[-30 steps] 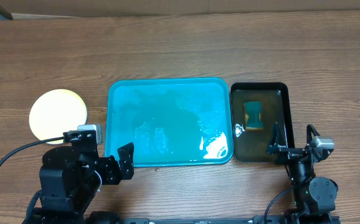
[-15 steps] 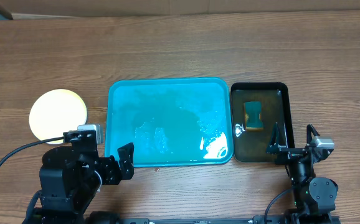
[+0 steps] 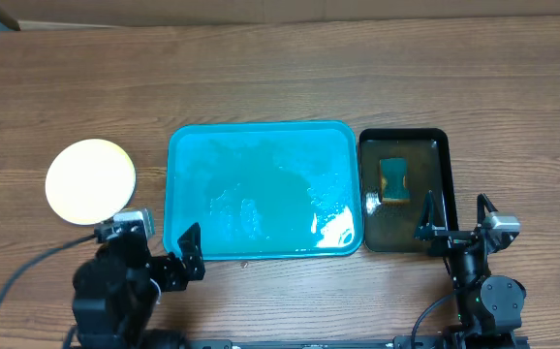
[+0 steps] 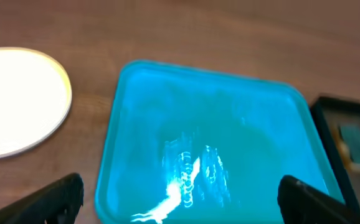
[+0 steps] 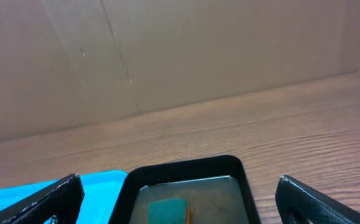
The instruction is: Clean dirty plates on tray and stack at the side
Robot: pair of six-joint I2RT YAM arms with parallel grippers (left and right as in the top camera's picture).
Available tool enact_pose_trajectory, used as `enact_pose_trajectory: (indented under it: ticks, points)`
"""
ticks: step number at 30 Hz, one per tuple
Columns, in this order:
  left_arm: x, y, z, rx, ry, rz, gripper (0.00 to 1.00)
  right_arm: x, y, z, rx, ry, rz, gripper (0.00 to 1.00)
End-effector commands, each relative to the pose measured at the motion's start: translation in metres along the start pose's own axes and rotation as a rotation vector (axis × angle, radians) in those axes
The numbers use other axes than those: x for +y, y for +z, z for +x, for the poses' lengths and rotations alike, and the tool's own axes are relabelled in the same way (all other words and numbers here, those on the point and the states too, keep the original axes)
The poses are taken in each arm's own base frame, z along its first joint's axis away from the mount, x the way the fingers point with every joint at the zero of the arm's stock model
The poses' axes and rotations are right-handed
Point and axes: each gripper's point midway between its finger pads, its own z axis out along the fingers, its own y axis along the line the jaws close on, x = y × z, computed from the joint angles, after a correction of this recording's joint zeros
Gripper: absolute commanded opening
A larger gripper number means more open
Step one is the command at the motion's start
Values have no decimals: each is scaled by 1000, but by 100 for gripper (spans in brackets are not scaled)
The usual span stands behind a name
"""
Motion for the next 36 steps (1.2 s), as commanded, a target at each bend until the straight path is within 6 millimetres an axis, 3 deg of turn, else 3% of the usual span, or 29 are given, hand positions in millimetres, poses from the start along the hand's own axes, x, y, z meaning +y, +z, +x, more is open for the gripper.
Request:
enact_pose_trajectory:
  ticks: [1, 8, 20, 26, 29, 36]
  points:
    - [13, 18, 16, -85, -36, -9, 100, -1, 0, 1, -6, -4, 0, 100]
    - [12, 38, 8, -331, -34, 69, 100, -1, 0, 1, -6, -4, 0, 100]
    - [-3, 36, -28, -703, 176, 147, 100, -1, 0, 1, -6, -4, 0, 100]
    - [-5, 54, -5, -609, 239, 161, 100, -1, 0, 1, -6, -4, 1, 100]
    - [3, 74, 26, -452, 209, 148, 100, -1, 0, 1, -6, -4, 1, 100]
    - [2, 72, 24, -465, 211, 153, 100, -1, 0, 1, -6, -4, 0, 100]
